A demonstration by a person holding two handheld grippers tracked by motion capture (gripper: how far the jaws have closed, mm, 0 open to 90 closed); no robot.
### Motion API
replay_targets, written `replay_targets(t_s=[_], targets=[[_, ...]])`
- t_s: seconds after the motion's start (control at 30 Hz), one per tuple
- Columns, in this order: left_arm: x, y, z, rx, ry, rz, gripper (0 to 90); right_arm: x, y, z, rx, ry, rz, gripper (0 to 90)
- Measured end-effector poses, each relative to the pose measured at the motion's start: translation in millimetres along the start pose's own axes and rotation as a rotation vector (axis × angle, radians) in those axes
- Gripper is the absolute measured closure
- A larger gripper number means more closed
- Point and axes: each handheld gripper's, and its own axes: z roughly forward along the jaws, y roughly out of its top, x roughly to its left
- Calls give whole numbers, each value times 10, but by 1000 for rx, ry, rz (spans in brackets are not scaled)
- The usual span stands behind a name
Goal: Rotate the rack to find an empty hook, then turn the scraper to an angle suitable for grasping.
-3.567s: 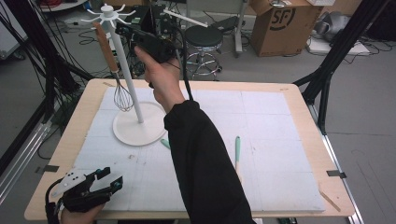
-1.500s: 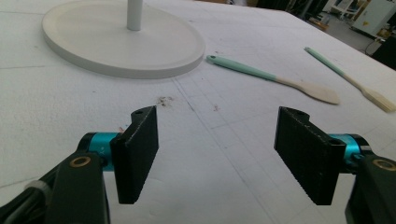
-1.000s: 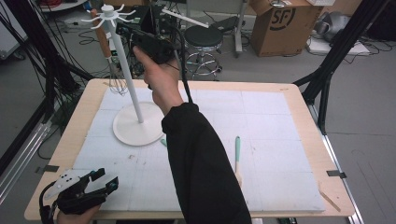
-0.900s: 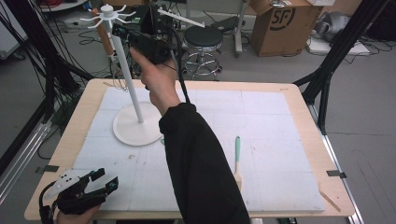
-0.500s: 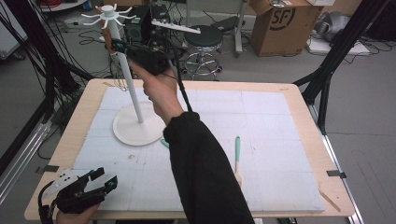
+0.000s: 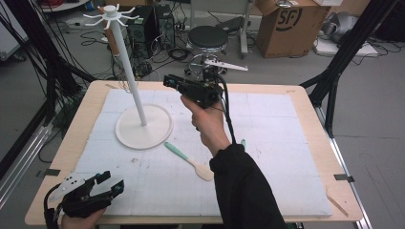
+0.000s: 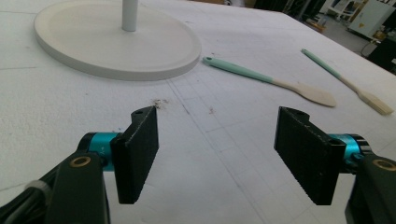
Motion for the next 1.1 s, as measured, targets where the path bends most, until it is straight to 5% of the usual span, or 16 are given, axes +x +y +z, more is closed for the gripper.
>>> replay_targets(t_s=[0.17, 0.5, 0.67, 1.1], targets=[[-2, 3, 20, 3, -3, 3, 311, -76, -164, -162, 49, -63, -33, 630], [-7, 8, 57, 12, -7, 9, 312, -344, -477, -413, 56, -120, 22, 560], [-11, 6, 51, 13, -4, 8, 313, -422, -630, -470, 82, -165, -1, 551], [-12, -1, 43, 16, -2, 8, 312, -784, -1197, -260, 282, -269, 33, 634]])
